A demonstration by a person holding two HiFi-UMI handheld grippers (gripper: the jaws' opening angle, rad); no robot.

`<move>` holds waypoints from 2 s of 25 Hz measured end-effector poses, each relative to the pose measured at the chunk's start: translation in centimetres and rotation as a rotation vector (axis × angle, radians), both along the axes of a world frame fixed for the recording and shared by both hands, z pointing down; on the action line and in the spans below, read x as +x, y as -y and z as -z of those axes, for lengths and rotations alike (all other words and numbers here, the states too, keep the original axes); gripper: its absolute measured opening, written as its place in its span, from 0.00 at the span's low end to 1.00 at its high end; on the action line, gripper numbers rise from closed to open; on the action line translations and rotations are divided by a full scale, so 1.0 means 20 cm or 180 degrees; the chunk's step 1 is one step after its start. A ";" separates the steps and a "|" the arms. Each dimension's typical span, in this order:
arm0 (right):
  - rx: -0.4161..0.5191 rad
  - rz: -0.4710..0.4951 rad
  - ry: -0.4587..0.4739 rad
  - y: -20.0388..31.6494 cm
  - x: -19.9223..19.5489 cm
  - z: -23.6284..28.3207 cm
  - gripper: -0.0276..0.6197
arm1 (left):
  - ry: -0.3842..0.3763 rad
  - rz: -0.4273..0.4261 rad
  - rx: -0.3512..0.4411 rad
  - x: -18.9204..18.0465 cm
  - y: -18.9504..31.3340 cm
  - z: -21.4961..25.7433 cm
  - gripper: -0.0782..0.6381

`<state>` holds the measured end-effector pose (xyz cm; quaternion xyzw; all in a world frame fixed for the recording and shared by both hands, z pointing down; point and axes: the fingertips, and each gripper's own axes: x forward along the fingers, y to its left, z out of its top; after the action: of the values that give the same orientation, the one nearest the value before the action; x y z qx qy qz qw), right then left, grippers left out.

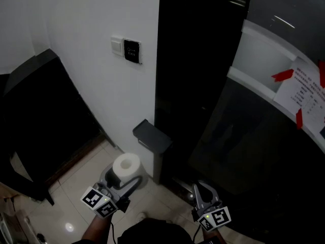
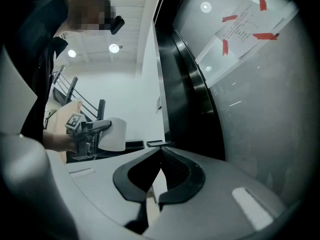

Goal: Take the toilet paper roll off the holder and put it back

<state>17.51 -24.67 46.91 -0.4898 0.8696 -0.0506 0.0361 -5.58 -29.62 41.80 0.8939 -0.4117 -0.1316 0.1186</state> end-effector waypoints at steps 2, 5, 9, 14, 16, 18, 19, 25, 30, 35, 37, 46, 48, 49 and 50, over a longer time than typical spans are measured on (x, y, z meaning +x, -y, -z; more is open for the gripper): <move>-0.0001 -0.0015 0.0002 0.01 0.01 0.00 0.06 | 0.0068 -0.0030 0.0070 0.02 0.05 0.02 0.71; 0.0009 -0.0017 0.0005 0.02 0.01 0.00 0.06 | 0.0154 -0.0070 0.0170 0.07 0.14 0.07 0.71; 0.0012 -0.0026 0.0005 0.04 0.01 0.00 0.06 | 0.0182 -0.0042 0.0259 0.11 0.28 0.13 0.71; 0.0040 -0.0065 -0.0016 0.08 0.04 0.02 0.06 | 0.0182 -0.0079 0.0375 0.18 0.43 0.17 0.71; 0.0059 -0.0093 -0.0026 0.10 0.06 0.02 0.06 | 0.0197 -0.0058 0.0421 0.21 0.49 0.18 0.71; 0.0083 -0.0121 -0.0029 0.13 0.07 0.03 0.06 | 0.0243 -0.0011 0.0413 0.22 0.55 0.18 0.71; 0.0094 -0.0133 -0.0029 0.14 0.08 0.04 0.06 | 0.0279 0.0009 0.0410 0.23 0.58 0.18 0.71; 0.0167 -0.0180 -0.0011 0.19 0.11 0.07 0.06 | 0.0587 0.0047 0.0481 0.30 0.72 0.15 0.71; 0.0175 -0.0216 -0.0015 0.22 0.13 0.06 0.06 | 0.0863 0.0145 0.0515 0.35 0.81 0.11 0.71; 0.0199 -0.0292 -0.0003 0.23 0.17 0.06 0.06 | 0.1015 0.0220 0.0543 0.40 0.86 0.05 0.71; 0.0201 -0.0312 0.0003 0.22 0.18 0.05 0.06 | 0.1036 0.0242 0.0553 0.41 0.87 0.04 0.71; 0.0156 -0.0347 0.0014 0.19 0.21 0.03 0.06 | 0.1035 0.0370 0.0564 0.39 0.88 0.00 0.71; 0.0144 -0.0339 0.0015 0.17 0.21 0.03 0.06 | 0.1028 0.0373 0.0552 0.40 0.88 -0.01 0.71; 0.0139 -0.0334 0.0018 0.16 0.21 0.03 0.06 | 0.1026 0.0373 0.0532 0.40 0.88 -0.01 0.71; 0.0134 -0.0327 0.0022 0.16 0.21 0.03 0.06 | 0.1029 0.0372 0.0509 0.40 0.88 -0.02 0.71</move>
<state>21.64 -27.81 46.29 -0.5328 0.8441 -0.0320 0.0519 2.37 -47.24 42.18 0.8846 -0.4649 -0.0253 -0.0283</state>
